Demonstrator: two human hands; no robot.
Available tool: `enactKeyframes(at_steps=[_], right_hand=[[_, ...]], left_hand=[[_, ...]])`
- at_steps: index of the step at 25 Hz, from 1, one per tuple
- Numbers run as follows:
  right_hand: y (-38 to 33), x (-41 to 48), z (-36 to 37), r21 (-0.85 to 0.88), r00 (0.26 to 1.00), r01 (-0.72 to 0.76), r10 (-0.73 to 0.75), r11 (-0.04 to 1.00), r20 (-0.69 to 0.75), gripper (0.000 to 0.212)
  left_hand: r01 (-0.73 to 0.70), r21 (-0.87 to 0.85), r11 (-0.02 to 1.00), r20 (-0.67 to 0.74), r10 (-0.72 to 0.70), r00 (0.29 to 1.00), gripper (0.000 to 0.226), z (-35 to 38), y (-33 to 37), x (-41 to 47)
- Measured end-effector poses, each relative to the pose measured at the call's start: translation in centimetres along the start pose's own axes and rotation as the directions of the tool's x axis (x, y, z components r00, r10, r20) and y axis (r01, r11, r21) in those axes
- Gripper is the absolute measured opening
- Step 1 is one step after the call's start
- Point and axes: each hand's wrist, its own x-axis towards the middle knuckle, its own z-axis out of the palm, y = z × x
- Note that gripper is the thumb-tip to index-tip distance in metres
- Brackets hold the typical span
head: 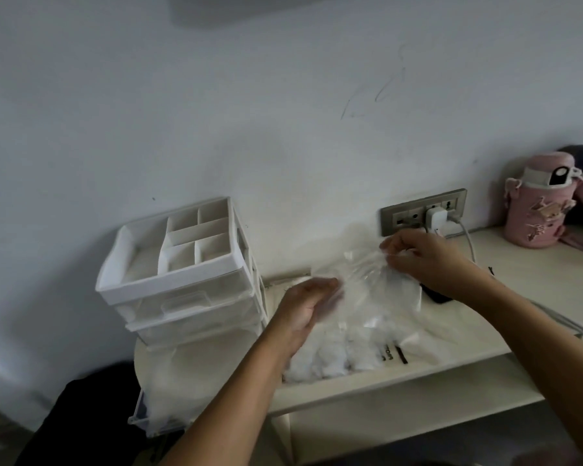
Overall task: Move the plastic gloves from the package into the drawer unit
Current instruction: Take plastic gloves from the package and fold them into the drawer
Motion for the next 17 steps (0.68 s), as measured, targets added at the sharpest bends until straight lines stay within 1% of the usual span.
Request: enactKeyframes(at_steps=[1, 2, 3, 4, 5, 6, 8, 9, 10, 11, 12, 13, 14, 15, 17], right_hand=[[0.0, 0.0, 0.0, -0.107, 0.987, -0.056, 0.071, 0.993, 0.144, 0.020], [-0.2, -0.1, 0.1, -0.173, 0.948, -0.102, 0.148, 0.980, 0.281, 0.037], [-0.5, -0.1, 0.1, -0.187, 0.907, -0.141, 0.203, 0.972, 0.370, 0.055], [-1.1, -0.2, 0.3, -0.163, 0.885, -0.156, 0.211, 0.974, 0.415, 0.073], [-1.7, -0.2, 0.7, -0.104, 0.884, -0.143, 0.174, 0.984, 0.433, 0.087], [-2.2, -0.1, 1.4, -0.027, 0.896, -0.105, 0.107, 0.994, 0.430, 0.095], [-3.2, 0.2, 3.0, 0.105, 0.901, -0.019, -0.029, 0.994, 0.433, 0.097], [-3.4, 0.5, 4.0, 0.151, 0.884, 0.005, -0.075, 0.988, 0.462, 0.094], [-3.5, 0.7, 5.1, 0.182, 0.859, 0.016, -0.107, 0.983, 0.501, 0.086], [-3.6, 0.8, 6.1, 0.183, 0.834, 0.021, -0.118, 0.983, 0.538, 0.071], [-3.9, 0.9, 6.8, 0.164, 0.816, 0.027, -0.117, 0.986, 0.567, 0.051], [-4.3, 0.9, 7.2, 0.141, 0.803, 0.019, -0.099, 0.990, 0.588, 0.033], [-4.5, 1.0, 7.5, 0.132, 0.797, -0.003, -0.078, 0.991, 0.599, 0.021], [-4.6, 1.1, 7.8, 0.137, 0.796, -0.030, -0.059, 0.990, 0.602, 0.015], [-4.8, 1.5, 8.8, 0.155, 0.807, -0.080, -0.027, 0.985, 0.590, 0.013]], left_hand=[[-0.061, 0.108, 0.992, -0.020, 0.064, 0.998, 0.015, -0.2, 0.9, -0.4], [-0.122, 0.231, 0.965, -0.024, 0.131, 0.991, 0.015, -0.5, 2.0, -0.7], [-0.180, 0.373, 0.910, 0.009, 0.190, 0.982, 0.013, -0.8, 3.1, -1.1], [-0.247, 0.513, 0.822, 0.085, 0.238, 0.968, 0.011, -1.1, 4.3, -1.6], [-0.301, 0.637, 0.709, 0.172, 0.249, 0.953, 0.008, -1.4, 5.4, -2.3], [-0.345, 0.733, 0.587, 0.253, 0.235, 0.938, 0.005, -1.6, 6.3, -3.0], [-0.418, 0.846, 0.332, 0.364, 0.214, 0.907, 0.009, -1.9, 7.9, -4.2], [-0.430, 0.868, 0.249, 0.386, 0.207, 0.899, 0.013, -2.1, 8.6, -4.8], [-0.431, 0.876, 0.219, 0.389, 0.211, 0.897, 0.015, -2.4, 9.1, -5.2], [-0.416, 0.874, 0.252, 0.367, 0.222, 0.904, 0.014, -3.1, 9.7, -5.6], [-0.386, 0.854, 0.349, 0.323, 0.227, 0.919, 0.011, -4.0, 10.0, -5.8], [-0.336, 0.815, 0.473, 0.262, 0.217, 0.940, 0.007, -5.0, 10.2, -6.1], [-0.279, 0.767, 0.577, 0.196, 0.204, 0.959, 0.006, -6.3, 10.3, -6.4], [-0.230, 0.736, 0.637, 0.134, 0.196, 0.971, 0.008, -7.7, 10.2, -6.6], [-0.151, 0.750, 0.644, 0.017, 0.209, 0.978, 0.011, -10.8, 9.7, -7.2]])
